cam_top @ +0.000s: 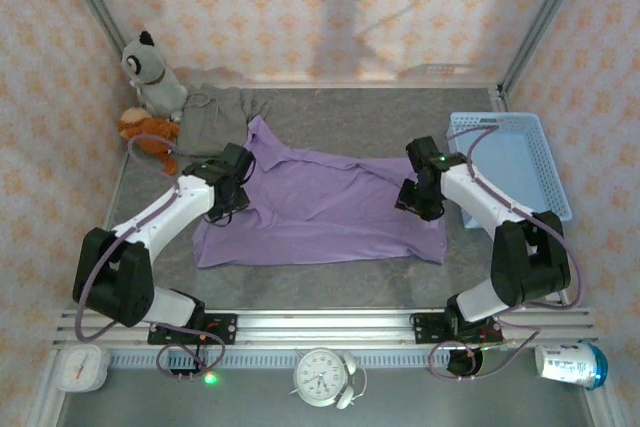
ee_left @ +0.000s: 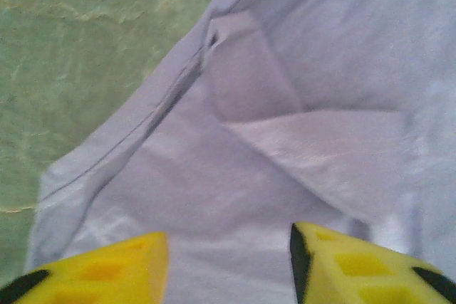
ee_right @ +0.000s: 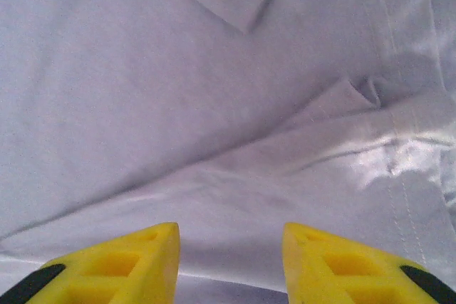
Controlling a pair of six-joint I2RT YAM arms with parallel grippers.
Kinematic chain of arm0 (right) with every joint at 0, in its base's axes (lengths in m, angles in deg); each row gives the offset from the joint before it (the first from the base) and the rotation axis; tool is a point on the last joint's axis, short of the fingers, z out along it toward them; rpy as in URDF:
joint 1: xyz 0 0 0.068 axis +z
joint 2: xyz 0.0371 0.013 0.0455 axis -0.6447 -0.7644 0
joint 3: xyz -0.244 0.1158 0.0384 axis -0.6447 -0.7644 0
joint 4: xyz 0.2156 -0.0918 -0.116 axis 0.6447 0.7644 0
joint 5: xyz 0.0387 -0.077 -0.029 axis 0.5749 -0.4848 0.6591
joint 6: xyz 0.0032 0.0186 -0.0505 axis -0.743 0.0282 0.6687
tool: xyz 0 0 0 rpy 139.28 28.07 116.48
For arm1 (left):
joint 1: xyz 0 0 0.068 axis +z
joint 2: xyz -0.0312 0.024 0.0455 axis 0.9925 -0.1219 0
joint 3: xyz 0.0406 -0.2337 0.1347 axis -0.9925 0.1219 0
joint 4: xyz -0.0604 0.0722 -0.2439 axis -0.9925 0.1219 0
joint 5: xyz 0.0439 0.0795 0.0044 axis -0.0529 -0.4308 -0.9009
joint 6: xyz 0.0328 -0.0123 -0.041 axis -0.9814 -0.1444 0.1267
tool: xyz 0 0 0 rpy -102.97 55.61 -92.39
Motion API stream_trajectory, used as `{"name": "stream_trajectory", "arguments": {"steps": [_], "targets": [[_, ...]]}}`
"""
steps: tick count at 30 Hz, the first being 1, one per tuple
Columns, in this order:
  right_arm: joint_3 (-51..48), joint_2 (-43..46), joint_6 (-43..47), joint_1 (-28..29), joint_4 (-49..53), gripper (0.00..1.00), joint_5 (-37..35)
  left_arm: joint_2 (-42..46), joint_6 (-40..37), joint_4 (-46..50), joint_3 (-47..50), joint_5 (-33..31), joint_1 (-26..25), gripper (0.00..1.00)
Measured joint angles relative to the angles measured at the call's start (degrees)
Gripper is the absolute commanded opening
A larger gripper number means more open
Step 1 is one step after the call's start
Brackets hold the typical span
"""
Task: Fold and stack the mixed laundry pile
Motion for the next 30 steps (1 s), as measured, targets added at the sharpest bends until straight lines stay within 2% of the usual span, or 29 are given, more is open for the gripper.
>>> {"name": "stream_trajectory", "arguments": {"steps": [4, 5, 13, 22, 25, 30], "targets": [[1.2, -1.1, -0.1, 0.0, -0.1, 0.43, 0.3, -5.3, -1.2, -1.1, -0.5, 2.0, 0.0, 0.12], [1.2, -1.4, -0.1, 0.0, -0.1, 0.43, 0.5, -6.3, -1.2, -1.3, -0.3, 2.5, 0.0, 0.11], [1.2, -1.9, -0.1, 0.0, -0.1, 0.42, 0.4, -12.8, -1.8, -3.7, -0.8, 4.2, 0.0, 0.11], [1.2, -1.8, -0.2, 0.0, 0.5, 0.42, 0.0, -30.6, -7.3, -4.8, -23.6, 1.2, 0.0, 0.12], [1.2, -1.2, -0.5, 0.0, 0.8, 0.42, -0.6, -32.4, -9.8, -4.5, -28.6, 0.2, 0.0, 0.13], [1.2, -0.2, -0.7, 0.0, 0.8, 0.42, -0.9, -32.5, -12.9, -2.4, -31.0, -1.2, 0.0, 0.16]]}}
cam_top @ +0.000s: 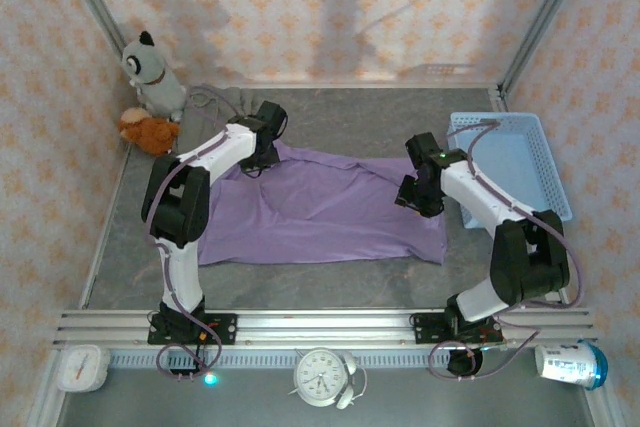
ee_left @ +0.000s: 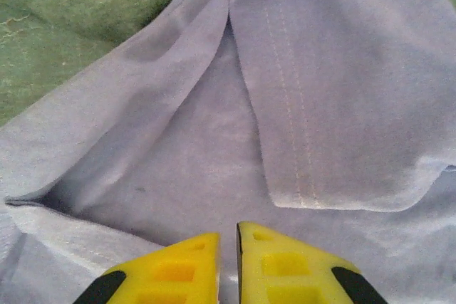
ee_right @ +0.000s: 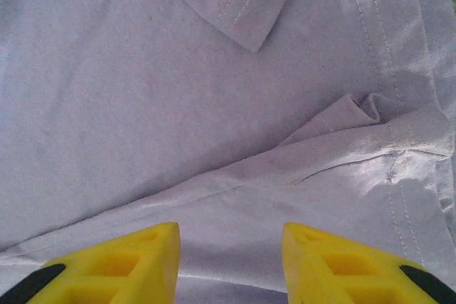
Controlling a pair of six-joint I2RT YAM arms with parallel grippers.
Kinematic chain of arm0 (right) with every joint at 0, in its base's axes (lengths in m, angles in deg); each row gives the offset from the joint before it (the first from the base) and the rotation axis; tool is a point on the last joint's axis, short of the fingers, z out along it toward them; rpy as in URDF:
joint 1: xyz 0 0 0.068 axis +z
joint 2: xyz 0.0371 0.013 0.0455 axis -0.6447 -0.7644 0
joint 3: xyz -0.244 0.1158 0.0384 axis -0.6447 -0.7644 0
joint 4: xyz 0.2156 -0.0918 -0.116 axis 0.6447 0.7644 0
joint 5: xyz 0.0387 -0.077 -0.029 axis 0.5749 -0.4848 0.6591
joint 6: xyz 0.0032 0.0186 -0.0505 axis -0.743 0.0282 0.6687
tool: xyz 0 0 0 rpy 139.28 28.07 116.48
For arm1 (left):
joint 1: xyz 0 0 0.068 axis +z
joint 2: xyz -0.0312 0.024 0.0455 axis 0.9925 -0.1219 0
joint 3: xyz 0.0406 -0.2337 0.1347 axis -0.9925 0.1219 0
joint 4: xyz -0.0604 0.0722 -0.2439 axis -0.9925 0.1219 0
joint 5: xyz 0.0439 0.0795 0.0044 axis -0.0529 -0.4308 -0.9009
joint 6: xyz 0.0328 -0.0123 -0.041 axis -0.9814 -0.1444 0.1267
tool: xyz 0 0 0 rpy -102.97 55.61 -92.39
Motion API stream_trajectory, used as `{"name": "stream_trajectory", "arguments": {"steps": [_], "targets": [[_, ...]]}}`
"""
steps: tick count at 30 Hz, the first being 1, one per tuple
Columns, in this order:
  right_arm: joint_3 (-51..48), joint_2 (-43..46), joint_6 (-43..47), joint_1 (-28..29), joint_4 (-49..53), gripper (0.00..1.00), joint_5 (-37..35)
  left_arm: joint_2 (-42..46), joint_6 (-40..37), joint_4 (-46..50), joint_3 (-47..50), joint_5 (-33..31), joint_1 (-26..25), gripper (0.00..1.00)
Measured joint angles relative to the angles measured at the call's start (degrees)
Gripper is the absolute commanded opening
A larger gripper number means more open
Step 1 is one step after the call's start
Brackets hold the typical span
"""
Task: Fold and stack the mixed laundry pile
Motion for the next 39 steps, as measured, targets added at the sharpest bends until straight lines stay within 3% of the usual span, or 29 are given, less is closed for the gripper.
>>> {"name": "stream_trajectory", "arguments": {"steps": [4, 12, 22, 33, 35, 39], "targets": [[0.0, 0.1, 0.0, 0.0, 0.2, 0.43, -0.7, 2.4, -0.9, 1.2, 4.3, 0.1, 0.0, 0.18], [-0.1, -2.4, -1.6, 0.0, -1.6, 0.42, -0.8, 18.9, 0.7, 1.1, 21.1, 1.3, 0.0, 0.18], [-6.5, -6.7, -6.1, -0.9, -5.0, 0.43, -4.4, 14.6, 5.8, -1.2, 30.4, -1.0, 2.0, 0.18], [-13.7, 0.8, -8.2, -1.1, -4.0, 0.44, -2.8, 24.6, 11.1, -1.1, 40.6, -1.6, 2.0, 0.19], [-13.6, 1.4, -8.1, -1.1, -3.8, 0.45, -1.8, 26.9, 11.7, 0.2, 42.0, -1.3, 2.0, 0.24], [-9.8, 1.5, -7.0, -1.2, -1.4, 0.48, -0.7, 29.3, 11.0, 2.9, 39.6, -0.3, 2.1, 0.5]]}}
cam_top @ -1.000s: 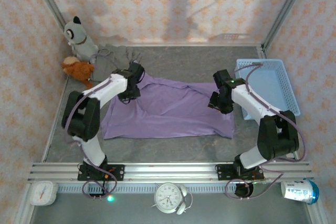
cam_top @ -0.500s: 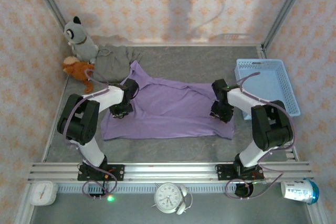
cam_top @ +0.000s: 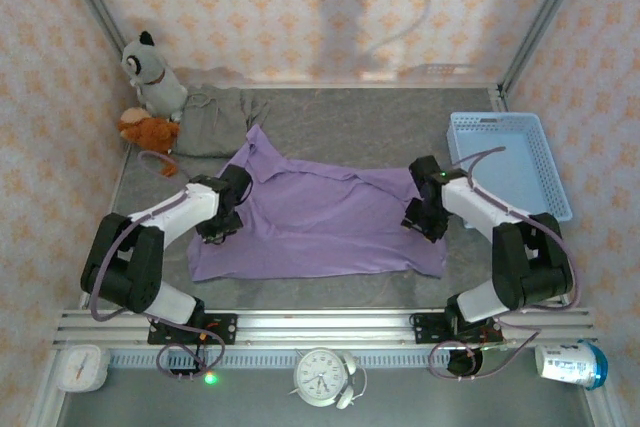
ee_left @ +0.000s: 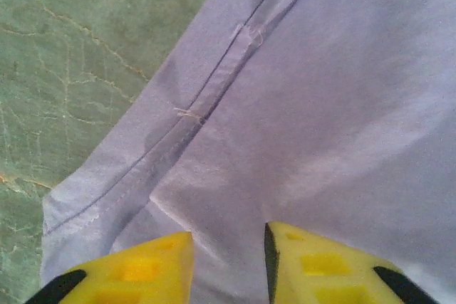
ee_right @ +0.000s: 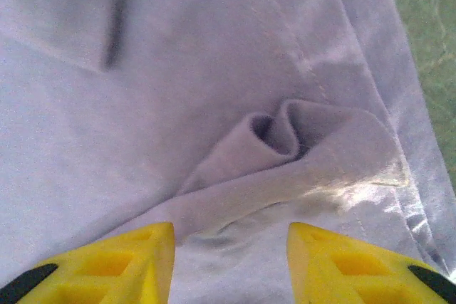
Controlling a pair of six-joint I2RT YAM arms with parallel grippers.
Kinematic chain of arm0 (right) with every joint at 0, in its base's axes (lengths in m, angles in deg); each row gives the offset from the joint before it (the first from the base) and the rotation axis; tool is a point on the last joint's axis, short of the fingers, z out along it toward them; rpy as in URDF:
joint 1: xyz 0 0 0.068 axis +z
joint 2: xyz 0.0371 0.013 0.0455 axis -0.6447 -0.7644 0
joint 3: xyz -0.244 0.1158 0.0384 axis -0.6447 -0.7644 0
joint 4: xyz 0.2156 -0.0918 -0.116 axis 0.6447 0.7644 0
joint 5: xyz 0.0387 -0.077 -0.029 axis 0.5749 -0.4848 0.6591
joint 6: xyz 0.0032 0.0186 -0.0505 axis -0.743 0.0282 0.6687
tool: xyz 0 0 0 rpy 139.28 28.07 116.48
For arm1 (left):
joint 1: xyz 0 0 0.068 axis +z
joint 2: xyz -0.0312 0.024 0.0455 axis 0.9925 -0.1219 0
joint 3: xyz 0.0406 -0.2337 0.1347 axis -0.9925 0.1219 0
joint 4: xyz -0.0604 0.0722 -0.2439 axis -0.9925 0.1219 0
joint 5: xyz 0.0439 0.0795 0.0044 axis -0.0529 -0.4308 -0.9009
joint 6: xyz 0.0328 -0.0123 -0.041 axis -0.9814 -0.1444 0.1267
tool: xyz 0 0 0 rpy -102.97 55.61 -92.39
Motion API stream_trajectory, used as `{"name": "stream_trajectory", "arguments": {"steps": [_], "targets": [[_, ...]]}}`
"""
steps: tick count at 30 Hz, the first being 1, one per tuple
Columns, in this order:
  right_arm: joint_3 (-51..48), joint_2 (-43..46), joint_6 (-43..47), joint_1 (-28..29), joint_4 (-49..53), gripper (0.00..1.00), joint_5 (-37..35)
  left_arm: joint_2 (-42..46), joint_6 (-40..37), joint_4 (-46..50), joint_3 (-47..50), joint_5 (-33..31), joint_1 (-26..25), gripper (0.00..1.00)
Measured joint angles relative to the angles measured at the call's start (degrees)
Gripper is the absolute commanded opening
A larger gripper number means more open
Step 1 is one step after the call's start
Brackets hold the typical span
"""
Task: Fold and stack the mixed laundry pile
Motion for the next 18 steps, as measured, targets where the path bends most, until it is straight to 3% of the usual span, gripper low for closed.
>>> {"name": "stream_trajectory", "arguments": {"steps": [3, 9, 18], "targets": [[6.8, -0.1, 1.2, -0.9, 1.6, 0.48, 0.1, -0.5, -1.8, 1.3, -7.8, 1.7, 0.1, 0.54], [18.4, -3.5, 3.4, -5.7, 1.8, 0.48, 0.1, -7.3, -3.1, -1.1, -24.6, 6.0, 0.1, 0.53], [26.4, -13.7, 5.1, -10.8, 2.0, 0.48, 0.1, -24.9, 0.2, -5.1, -29.6, 11.7, 0.1, 0.46]]}}
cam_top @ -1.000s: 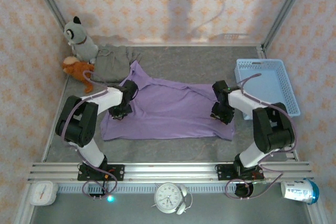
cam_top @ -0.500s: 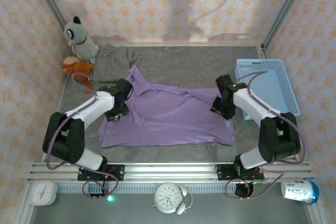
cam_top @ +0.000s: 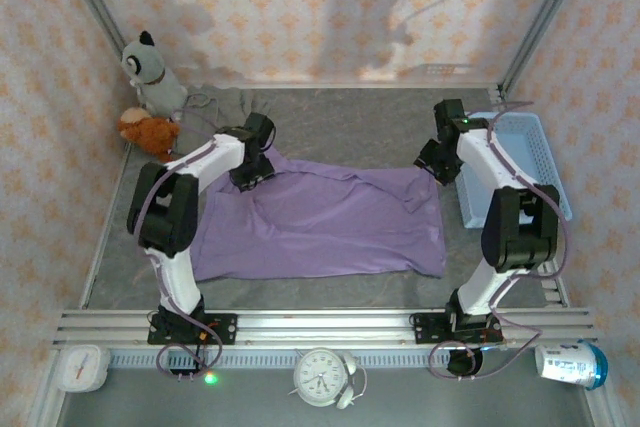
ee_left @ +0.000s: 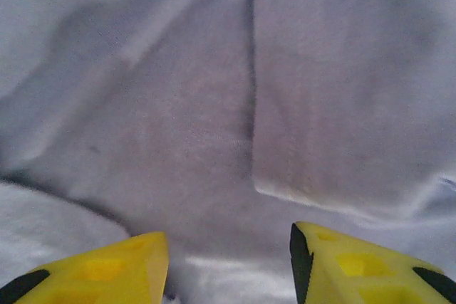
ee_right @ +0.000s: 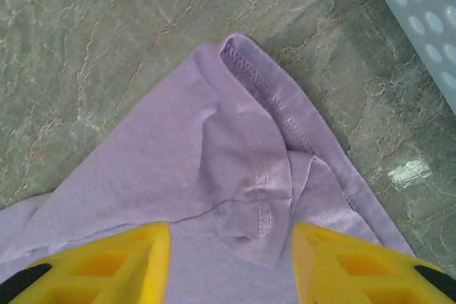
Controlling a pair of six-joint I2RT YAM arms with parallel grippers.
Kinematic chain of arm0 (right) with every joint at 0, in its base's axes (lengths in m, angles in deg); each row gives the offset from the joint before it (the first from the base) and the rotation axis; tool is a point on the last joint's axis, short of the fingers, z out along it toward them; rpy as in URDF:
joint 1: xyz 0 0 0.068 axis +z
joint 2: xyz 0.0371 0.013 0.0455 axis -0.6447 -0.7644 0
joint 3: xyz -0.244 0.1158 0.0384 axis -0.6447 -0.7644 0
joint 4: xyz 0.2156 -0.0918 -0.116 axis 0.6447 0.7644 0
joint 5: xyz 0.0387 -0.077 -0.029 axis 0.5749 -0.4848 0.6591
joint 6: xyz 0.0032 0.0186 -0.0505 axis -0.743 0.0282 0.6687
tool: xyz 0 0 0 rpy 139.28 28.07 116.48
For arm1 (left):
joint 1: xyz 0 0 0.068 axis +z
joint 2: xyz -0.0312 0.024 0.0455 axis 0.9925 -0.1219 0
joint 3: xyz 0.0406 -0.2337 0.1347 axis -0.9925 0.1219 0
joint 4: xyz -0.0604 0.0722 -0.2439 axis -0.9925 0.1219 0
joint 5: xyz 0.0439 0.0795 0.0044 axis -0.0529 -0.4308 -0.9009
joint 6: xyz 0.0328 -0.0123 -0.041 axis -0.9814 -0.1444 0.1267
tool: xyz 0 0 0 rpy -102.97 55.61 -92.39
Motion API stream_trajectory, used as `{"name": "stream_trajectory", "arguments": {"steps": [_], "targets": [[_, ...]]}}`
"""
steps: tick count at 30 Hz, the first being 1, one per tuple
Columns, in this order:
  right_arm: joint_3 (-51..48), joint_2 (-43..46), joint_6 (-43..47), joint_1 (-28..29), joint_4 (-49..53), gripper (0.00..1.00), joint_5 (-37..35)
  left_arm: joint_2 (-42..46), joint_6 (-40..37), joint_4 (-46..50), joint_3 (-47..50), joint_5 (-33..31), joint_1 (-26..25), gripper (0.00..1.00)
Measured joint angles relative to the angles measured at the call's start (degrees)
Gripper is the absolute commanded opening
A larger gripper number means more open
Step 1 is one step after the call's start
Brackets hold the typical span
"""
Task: Fold and stack the mixed laundry pile
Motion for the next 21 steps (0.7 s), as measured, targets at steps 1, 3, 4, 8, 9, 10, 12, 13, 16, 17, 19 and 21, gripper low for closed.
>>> {"name": "stream_trajectory", "arguments": {"steps": [1, 3, 4, 8, 9, 10, 12, 13, 16, 17, 19, 21], "targets": [[0.1, -0.3, 0.0, -0.1, 0.0, 0.48, 0.0, -1.2, 0.4, 0.0, -0.2, 0.1, 0.0, 0.46], [0.1, -1.0, 0.3, -0.2, 0.1, 0.48, 0.2, -3.6, 0.7, -0.3, -1.0, 0.3, 0.0, 0.45], [0.1, -1.2, 0.4, -0.2, 0.0, 0.48, 0.4, -4.3, 0.9, -0.4, -1.5, 0.3, 0.0, 0.45], [-2.1, -1.4, 0.7, -0.2, -0.2, 0.48, 1.5, -6.6, 1.0, -0.6, -6.0, 0.3, 0.0, 0.44], [-3.4, -1.4, 0.7, -0.2, -0.3, 0.48, 2.0, -7.3, 1.0, -0.7, -7.4, 0.3, 0.0, 0.44], [-4.6, -1.4, 0.7, -0.1, -0.3, 0.49, 2.5, -7.9, 1.0, -0.7, -8.6, 0.3, 0.0, 0.43], [-6.9, -1.4, 0.8, 0.0, -0.2, 0.49, 3.2, -9.2, 1.0, -0.9, -11.0, 0.3, 0.0, 0.43], [-7.6, -1.4, 0.9, 0.2, -0.2, 0.49, 3.4, -9.7, 1.0, -0.9, -11.8, 0.3, 0.0, 0.42], [-8.5, -2.1, 0.9, 0.7, -0.1, 0.46, 4.1, -11.0, 1.0, -0.9, -13.6, 0.3, 0.0, 0.4], [-8.5, -2.6, 1.0, 0.9, -0.4, 0.42, 4.2, -11.4, 1.0, -0.9, -13.8, 0.3, 0.0, 0.39], [-8.4, -3.9, 1.4, 1.2, -0.7, 0.38, 4.5, -11.8, 0.9, -0.8, -13.9, 0.3, 0.0, 0.38], [-8.2, -5.5, 1.6, 1.3, -0.9, 0.26, 4.5, -12.1, 0.9, -0.5, -14.0, 0.2, 0.0, 0.37]]}}
